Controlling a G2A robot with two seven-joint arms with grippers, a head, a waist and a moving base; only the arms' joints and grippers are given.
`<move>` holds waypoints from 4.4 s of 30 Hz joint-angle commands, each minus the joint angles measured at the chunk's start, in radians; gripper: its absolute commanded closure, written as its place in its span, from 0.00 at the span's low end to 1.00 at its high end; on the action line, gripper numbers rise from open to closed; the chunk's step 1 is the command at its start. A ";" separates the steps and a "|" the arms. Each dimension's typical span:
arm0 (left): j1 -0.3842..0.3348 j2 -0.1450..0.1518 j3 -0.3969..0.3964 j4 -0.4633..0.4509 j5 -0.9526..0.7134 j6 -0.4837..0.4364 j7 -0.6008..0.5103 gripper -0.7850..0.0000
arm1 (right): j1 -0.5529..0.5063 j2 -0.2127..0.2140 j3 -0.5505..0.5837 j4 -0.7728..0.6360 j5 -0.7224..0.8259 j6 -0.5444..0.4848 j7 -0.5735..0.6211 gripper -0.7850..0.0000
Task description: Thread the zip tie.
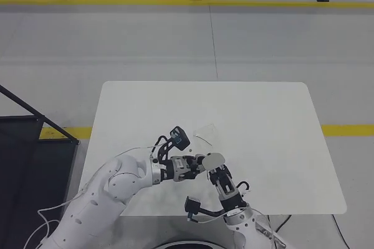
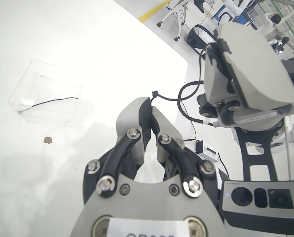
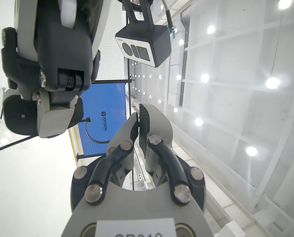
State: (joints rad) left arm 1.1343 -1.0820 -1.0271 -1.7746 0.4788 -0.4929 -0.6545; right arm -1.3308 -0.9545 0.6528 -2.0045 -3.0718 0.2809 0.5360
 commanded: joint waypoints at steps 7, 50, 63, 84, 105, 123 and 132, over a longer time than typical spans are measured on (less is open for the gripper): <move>-0.005 -0.001 0.009 -0.005 0.001 -0.006 -0.006 1.00 | 0.053 0.021 -0.073 0.004 0.000 -0.008 0.063 1.00; 0.015 -0.001 -0.031 0.033 -0.151 -0.026 0.038 1.00 | 0.179 0.076 -0.208 0.005 0.000 0.069 0.264 0.50; 0.041 0.004 -0.062 0.042 -0.213 -0.056 0.049 1.00 | 0.146 0.086 -0.156 0.000 0.000 0.275 0.238 0.42; 0.034 0.019 -0.141 0.067 -0.375 -0.073 -0.018 1.00 | -0.051 0.147 0.052 0.036 0.172 0.440 -0.249 0.00; 0.022 0.016 -0.130 0.063 -0.383 -0.032 -0.014 1.00 | -0.048 0.079 0.044 -0.002 0.000 0.171 -0.214 0.71; 0.021 0.014 -0.123 0.060 -0.355 -0.028 0.000 1.00 | -0.025 0.033 0.034 0.007 0.000 0.076 -0.213 0.74; 0.028 0.013 -0.118 0.049 -0.326 -0.027 0.011 1.00 | -0.020 0.013 0.034 0.017 0.000 0.051 -0.195 0.87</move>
State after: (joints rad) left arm 1.1616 -1.0688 -1.1451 -1.7251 0.1505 -0.5200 -0.6445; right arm -1.3513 -0.9403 0.6854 -1.9886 -3.0718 0.3353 0.3378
